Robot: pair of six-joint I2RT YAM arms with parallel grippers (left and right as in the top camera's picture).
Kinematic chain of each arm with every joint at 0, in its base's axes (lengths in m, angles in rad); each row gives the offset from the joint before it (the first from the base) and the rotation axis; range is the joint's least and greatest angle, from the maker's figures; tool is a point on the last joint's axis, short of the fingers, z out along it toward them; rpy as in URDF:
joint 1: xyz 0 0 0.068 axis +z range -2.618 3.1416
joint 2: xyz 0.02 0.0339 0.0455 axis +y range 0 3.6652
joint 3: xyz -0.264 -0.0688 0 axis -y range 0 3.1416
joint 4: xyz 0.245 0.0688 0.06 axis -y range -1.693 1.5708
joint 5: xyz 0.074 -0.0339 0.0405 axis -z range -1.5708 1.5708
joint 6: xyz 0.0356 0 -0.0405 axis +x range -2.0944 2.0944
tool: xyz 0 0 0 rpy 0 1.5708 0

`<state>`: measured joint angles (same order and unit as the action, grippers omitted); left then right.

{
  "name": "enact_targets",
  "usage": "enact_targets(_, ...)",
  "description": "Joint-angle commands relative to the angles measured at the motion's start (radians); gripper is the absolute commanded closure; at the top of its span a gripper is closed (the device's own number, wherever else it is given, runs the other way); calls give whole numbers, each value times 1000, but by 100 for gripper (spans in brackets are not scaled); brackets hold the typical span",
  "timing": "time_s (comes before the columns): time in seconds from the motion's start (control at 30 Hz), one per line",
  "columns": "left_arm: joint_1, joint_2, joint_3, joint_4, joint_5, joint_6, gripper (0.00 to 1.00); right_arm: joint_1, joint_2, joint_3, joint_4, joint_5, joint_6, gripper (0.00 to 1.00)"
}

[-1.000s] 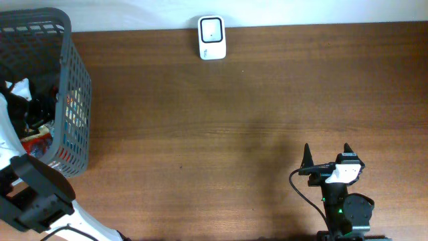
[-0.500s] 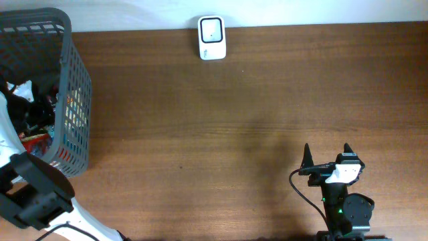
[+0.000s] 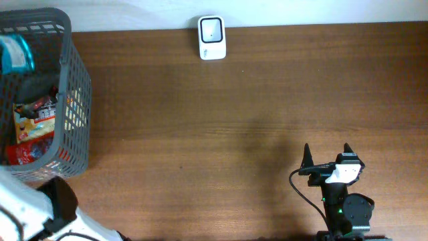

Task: Scan the item barcode
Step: 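Grasp the teal mouthwash bottle with the left gripper and lift it out, then place the mouthwash bottle on the table right of the scanner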

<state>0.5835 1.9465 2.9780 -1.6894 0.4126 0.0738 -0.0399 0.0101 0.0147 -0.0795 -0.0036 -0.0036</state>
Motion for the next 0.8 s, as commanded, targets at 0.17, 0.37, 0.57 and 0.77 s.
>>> enact_targets(0.17,-313,-112,59,50,328,-25,100,-6,-7,-9,-2,9,1,2)
enact_targets(0.37,-640,-6,-61,64,299,-24,100,-6,-7,-9,-2,9,1,2)
enact_targets(0.57,-920,259,-196,187,-123,-24,100,-6,-7,-9,-2,9,1,2)
enact_targets(0.77,-1090,539,-198,251,-156,-25,100,-6,-7,-9,-2,9,1,2)
